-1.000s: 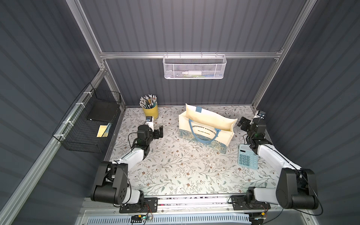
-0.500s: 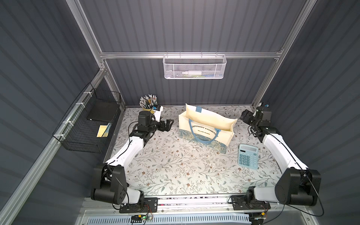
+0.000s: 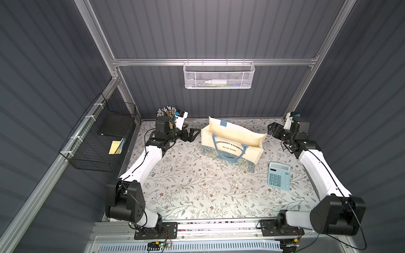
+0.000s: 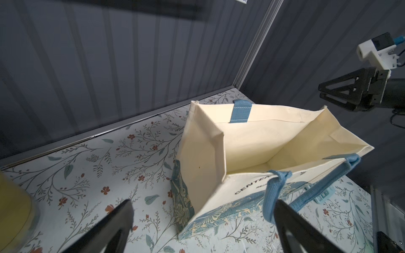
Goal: Put away the canvas bag
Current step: Move the canvas bag to the center of the board.
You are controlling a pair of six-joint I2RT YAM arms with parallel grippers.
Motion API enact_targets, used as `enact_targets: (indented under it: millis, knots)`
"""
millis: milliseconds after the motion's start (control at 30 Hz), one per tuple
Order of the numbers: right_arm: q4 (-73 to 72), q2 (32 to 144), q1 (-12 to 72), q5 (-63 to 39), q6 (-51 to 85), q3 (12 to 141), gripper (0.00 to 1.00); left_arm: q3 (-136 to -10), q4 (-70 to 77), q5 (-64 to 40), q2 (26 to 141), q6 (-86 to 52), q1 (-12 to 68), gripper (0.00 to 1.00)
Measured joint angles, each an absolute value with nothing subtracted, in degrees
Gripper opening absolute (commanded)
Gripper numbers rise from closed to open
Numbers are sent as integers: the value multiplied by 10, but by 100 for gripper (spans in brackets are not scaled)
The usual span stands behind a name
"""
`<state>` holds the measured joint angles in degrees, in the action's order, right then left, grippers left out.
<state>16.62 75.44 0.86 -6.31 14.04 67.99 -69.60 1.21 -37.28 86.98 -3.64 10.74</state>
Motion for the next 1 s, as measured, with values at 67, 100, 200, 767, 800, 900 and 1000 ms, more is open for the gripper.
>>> enact_targets:
  millis: [67,100,200,767,800,900,1000]
  knots:
    - [183,759,38,-69,112,712,89,-706,11,-388,879,-36,107,99]
    - [190,765,58,-76,94,737,90,-709,10,-395,884,-36,107,99]
    - [200,791,109,-104,62,798,90,-709,4,-405,895,-36,107,100]
    - [380,1093,261,-118,-31,1120,86,-717,-38,-392,898,-36,107,100]
    - [391,1105,262,-116,-31,1139,86,-722,-41,-392,898,-36,107,100]
    - [408,1126,263,-109,-34,1176,84,-735,-43,-390,898,-34,107,99]
    - [418,1130,266,-105,-39,1190,80,-742,-46,-387,898,-32,107,100]
